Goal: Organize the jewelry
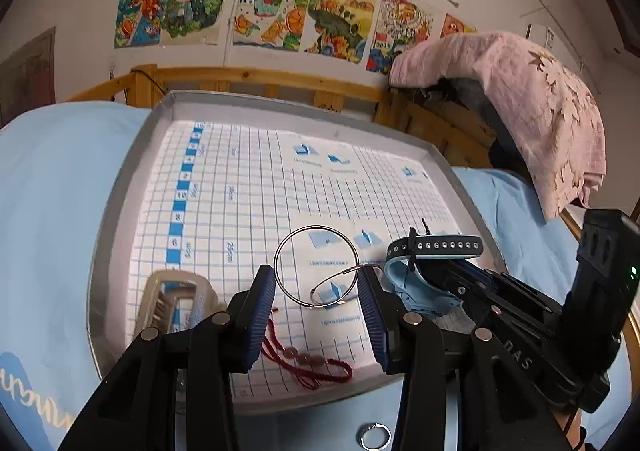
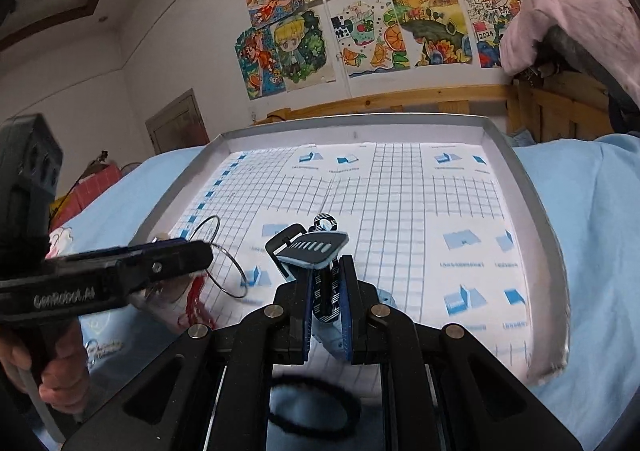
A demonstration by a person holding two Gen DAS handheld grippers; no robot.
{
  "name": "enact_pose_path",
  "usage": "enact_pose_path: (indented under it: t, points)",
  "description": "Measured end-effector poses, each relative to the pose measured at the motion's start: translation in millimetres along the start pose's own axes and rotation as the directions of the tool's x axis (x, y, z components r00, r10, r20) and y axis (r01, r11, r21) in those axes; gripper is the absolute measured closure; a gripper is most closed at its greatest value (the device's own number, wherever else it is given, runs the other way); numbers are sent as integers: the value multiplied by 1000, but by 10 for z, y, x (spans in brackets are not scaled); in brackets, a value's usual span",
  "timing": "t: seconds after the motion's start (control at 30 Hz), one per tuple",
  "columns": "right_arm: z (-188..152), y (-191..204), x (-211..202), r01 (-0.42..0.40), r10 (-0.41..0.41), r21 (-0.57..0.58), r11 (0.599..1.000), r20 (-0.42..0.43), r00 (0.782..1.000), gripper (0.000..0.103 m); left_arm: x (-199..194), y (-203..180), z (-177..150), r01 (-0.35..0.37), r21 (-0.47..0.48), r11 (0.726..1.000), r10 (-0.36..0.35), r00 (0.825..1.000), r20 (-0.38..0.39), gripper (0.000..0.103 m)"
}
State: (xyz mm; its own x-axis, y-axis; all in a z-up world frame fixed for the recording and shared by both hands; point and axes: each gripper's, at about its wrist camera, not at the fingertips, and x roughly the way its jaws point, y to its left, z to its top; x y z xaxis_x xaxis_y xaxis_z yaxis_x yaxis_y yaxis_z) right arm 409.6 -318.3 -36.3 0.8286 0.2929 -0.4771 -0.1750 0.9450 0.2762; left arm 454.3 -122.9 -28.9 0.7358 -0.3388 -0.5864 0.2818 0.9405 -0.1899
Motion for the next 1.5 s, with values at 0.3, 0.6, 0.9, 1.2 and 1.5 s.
enact_pose_path:
  t: [0.3,0.6,0.9,1.2,1.5]
  points:
    - [147,-98,172,-3,3,59,998,5,1000,92,117,159,174,-71,-27,997,72,997,39,63]
    - [314,-18,370,-2,3,77,997,-13,1000,92,116,379,246,-90,-68,994,94,994,56,62]
    - [486,122,576,67,-66,13,998,-69,995,92,135,535,231,-95,-63,993,98,994,49,62]
    - [844,352,708,106,-123,-141,984,-116,986,92,130,608,244,-86,-66,994,90,994,57,61]
    - [923,347,800,47,-67,-126,991,-159,985,92,153,681,192,-73,-85,994,78,995,57,61]
